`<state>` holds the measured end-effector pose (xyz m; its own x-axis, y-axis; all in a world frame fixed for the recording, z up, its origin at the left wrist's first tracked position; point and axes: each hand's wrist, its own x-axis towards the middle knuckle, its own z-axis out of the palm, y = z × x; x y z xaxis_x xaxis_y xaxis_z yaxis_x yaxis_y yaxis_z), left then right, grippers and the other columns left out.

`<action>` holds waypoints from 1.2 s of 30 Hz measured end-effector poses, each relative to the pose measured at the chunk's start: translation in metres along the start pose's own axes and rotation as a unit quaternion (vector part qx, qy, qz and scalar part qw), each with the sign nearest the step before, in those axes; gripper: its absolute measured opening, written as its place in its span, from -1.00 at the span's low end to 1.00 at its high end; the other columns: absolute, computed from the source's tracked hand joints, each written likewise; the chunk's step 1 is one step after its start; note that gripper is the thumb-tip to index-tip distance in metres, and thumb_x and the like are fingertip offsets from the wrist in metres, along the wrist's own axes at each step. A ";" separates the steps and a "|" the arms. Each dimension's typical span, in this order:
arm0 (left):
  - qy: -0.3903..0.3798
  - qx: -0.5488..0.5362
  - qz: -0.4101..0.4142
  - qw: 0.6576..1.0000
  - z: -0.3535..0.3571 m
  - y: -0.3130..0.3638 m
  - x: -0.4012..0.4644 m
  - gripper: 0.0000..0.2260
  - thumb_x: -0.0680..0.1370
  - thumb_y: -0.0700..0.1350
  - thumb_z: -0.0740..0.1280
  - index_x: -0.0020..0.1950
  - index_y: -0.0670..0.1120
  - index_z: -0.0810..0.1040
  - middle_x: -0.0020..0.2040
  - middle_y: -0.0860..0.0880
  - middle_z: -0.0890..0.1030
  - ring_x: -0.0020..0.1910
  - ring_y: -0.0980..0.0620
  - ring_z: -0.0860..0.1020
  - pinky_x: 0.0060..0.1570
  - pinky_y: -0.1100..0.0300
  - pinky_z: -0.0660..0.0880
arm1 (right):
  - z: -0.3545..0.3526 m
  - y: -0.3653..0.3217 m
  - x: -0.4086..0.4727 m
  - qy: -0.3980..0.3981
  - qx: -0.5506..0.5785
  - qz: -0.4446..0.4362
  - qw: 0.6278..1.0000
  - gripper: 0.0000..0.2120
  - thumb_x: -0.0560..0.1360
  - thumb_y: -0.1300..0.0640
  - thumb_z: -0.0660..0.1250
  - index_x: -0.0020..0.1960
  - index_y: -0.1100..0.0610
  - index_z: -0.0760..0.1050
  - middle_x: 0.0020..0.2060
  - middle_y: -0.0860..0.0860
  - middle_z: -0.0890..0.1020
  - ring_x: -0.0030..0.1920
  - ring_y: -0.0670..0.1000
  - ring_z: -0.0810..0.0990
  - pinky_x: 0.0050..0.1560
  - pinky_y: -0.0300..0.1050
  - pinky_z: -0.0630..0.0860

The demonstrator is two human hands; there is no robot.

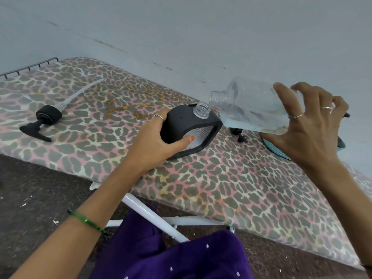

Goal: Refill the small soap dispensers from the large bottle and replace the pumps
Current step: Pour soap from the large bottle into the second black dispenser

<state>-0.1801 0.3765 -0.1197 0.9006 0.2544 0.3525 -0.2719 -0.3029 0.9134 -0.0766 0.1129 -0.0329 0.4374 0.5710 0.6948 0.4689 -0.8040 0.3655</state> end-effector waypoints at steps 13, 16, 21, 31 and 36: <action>0.007 0.002 0.003 1.000 0.000 -0.003 0.001 -0.59 0.43 -0.08 0.50 0.22 0.07 0.45 0.09 0.19 0.60 0.04 0.29 0.57 -0.01 0.42 0.50 | -0.002 0.003 0.003 0.016 -0.004 -0.009 1.000 -0.29 0.34 -0.19 0.35 0.42 -0.05 0.22 0.23 0.21 0.40 0.21 0.18 0.29 0.13 0.31 0.26; 0.007 0.002 0.004 1.000 0.000 -0.003 0.001 -0.58 0.43 -0.08 0.49 0.24 0.05 0.45 0.09 0.19 0.59 0.04 0.30 0.56 -0.02 0.43 0.49 | -0.004 0.002 0.005 0.020 -0.005 -0.011 1.000 -0.31 0.35 -0.20 0.31 0.42 -0.05 0.23 0.23 0.21 0.40 0.20 0.17 0.29 0.12 0.31 0.26; 0.006 -0.003 0.001 1.000 0.000 -0.003 0.001 -0.58 0.43 -0.07 0.49 0.23 0.08 0.44 0.08 0.23 0.57 0.04 0.34 0.54 -0.06 0.49 0.47 | -0.003 0.003 0.006 0.021 -0.015 -0.022 0.999 -0.30 0.35 -0.16 0.36 0.43 -0.06 0.21 0.24 0.17 0.36 0.21 0.18 0.29 0.12 0.31 0.26; 0.004 -0.002 0.000 1.000 0.001 -0.002 0.001 -0.59 0.43 -0.07 0.49 0.22 0.09 0.43 0.06 0.25 0.56 0.04 0.36 0.53 -0.06 0.51 0.45 | -0.007 0.004 0.007 0.029 -0.012 -0.022 0.999 -0.38 0.40 -0.23 0.22 0.41 -0.04 0.26 0.23 0.20 0.39 0.21 0.17 0.29 0.13 0.28 0.24; 0.006 -0.001 0.002 1.000 0.000 -0.002 0.001 -0.59 0.43 -0.07 0.49 0.22 0.06 0.45 0.07 0.22 0.58 0.04 0.32 0.56 -0.06 0.48 0.47 | -0.007 0.005 0.009 0.032 -0.021 -0.034 0.999 -0.36 0.37 -0.12 0.30 0.41 -0.04 0.25 0.24 0.18 0.37 0.22 0.17 0.29 0.12 0.28 0.24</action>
<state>-0.1788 0.3774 -0.1213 0.8953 0.2652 0.3579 -0.2751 -0.3026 0.9126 -0.0760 0.1123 -0.0203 0.3548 0.6131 0.7059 0.4628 -0.7711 0.4372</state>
